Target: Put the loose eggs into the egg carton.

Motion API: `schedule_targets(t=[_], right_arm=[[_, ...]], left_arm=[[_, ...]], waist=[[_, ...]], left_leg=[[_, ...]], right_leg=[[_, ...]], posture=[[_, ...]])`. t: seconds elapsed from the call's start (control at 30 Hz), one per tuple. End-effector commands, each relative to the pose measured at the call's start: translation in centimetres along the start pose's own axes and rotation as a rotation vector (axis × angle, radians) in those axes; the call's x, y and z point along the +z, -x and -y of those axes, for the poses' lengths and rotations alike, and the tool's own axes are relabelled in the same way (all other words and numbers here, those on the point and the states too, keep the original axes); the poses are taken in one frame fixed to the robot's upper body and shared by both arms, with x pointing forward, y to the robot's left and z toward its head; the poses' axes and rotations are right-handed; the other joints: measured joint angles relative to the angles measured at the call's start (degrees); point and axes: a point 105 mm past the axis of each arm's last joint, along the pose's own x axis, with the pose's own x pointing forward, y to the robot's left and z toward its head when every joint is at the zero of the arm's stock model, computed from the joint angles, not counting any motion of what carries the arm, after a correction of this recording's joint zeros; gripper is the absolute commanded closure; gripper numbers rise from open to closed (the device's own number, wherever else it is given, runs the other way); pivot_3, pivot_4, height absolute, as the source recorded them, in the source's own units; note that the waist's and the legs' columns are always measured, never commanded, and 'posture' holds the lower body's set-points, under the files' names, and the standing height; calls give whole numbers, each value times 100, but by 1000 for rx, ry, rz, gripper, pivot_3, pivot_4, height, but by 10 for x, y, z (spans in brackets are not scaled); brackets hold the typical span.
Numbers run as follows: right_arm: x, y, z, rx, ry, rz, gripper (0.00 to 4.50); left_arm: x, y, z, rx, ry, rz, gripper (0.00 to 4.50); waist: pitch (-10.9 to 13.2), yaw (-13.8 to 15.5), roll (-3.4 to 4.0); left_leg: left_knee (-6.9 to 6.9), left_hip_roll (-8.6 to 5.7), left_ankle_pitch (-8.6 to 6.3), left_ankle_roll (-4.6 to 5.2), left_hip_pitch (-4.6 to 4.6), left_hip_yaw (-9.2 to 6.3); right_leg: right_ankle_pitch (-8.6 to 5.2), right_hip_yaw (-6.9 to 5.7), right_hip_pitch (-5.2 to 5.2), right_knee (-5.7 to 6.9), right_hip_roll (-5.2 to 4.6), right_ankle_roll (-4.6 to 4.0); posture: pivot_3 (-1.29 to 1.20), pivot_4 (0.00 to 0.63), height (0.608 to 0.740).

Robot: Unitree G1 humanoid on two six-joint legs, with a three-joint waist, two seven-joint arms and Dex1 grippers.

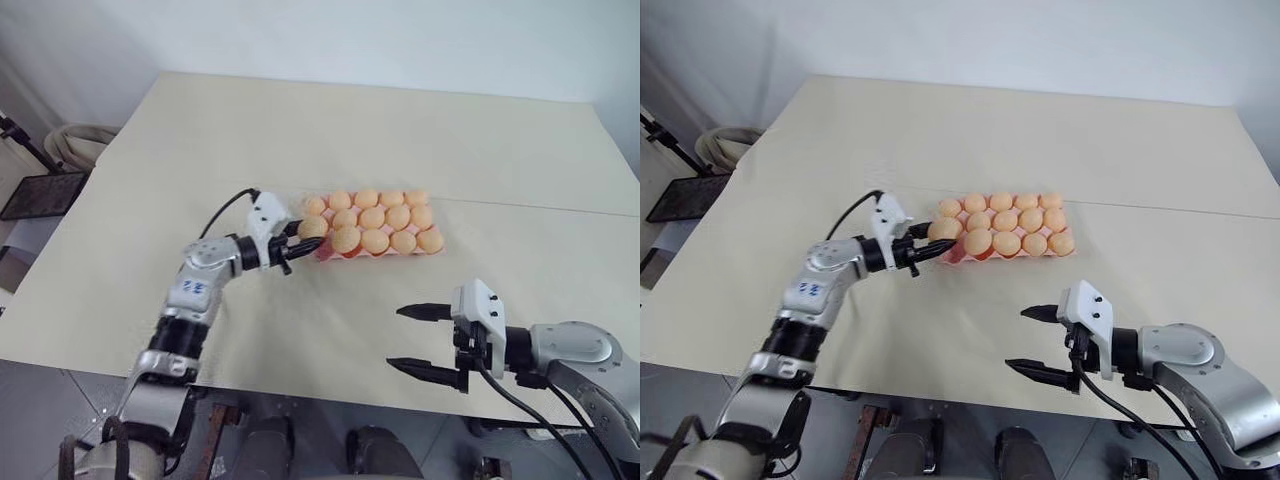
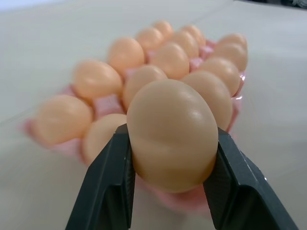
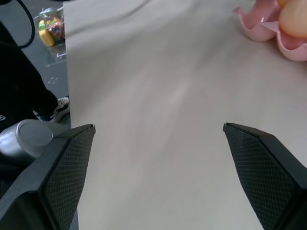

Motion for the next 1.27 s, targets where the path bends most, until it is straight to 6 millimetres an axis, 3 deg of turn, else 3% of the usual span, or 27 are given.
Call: schedule_targets(t=[0.03,0.1,0.13,0.33,0.57,0.8,0.9,1.07,1.27], right_arm=[[9,-1,-7,5,33,31,0],[9,-1,-9,1,30,36,0],[10,-1,-9,-2,29,37,0],[8,-1,-9,-9,22,40,0],[4,16,7,-91,39,45,0],[-1,56,29,-253,76,80,0],[-1,70,43,-332,89,116,0],[1,76,57,-372,127,141,0],[1,71,54,-328,116,134,0]], left_arm=[[6,-2,-7,26,-38,15,2878],[5,-1,-9,35,-33,10,2878],[7,0,-11,48,-39,19,2262],[15,14,-6,3,-35,39,518],[29,63,-6,-12,-69,88,518],[1,142,-14,47,-126,-23,518],[-9,164,-20,108,-131,-69,518],[-11,173,-19,132,-131,-74,518],[-10,165,-7,95,-130,-63,518]], waist=[[1,0,-1],[1,2,-2],[1,3,-2],[2,-22,-3],[2,-106,-3],[1,-118,-2],[2,-115,-2],[3,-116,1],[3,-127,1]], left_leg=[[0,1,0,0,0,-1],[4,1,0,0,1,-1],[7,1,0,0,1,-1],[10,1,2,16,6,-5],[4,1,5,13,8,-9],[-5,1,2,18,12,-8],[-3,1,-1,26,15,-8],[-6,1,0,31,17,-12],[-22,1,-1,27,13,-10]], right_leg=[[0,-1,0,2,0,0],[0,0,1,0,-1,0],[0,1,1,0,-1,0],[0,0,-1,18,-2,0],[0,-1,-2,19,-3,-1],[0,-1,1,9,-6,-1],[1,-2,5,9,-12,-3],[6,-7,6,10,-20,-10],[6,-7,-3,5,-18,-10]], posture=[[0,150,740],[0,150,740],[0,150,740],[0,150,740],[0,150,740],[0,150,740],[0,150,740],[0,150,740],[0,150,740]])
